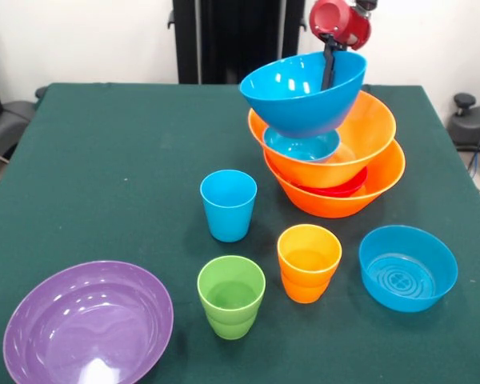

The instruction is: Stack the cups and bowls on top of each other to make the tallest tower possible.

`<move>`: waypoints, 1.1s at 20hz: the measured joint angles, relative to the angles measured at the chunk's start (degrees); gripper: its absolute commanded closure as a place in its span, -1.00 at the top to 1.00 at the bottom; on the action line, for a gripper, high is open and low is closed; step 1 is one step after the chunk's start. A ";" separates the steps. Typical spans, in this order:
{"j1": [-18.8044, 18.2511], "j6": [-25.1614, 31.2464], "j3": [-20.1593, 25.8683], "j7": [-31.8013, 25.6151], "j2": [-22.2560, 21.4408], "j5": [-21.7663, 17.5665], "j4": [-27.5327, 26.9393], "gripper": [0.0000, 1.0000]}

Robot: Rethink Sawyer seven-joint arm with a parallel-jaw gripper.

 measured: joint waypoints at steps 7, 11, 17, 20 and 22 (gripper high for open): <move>-0.07 0.00 0.00 0.00 0.01 0.02 0.10 -1.00; -0.07 0.06 0.01 0.00 0.02 0.02 0.11 -1.00; -0.04 0.52 0.00 0.00 0.01 0.02 0.11 -1.00; 0.01 0.75 0.00 0.00 0.01 0.02 0.11 -1.00; 0.10 0.99 0.01 0.00 0.17 0.02 0.11 -1.00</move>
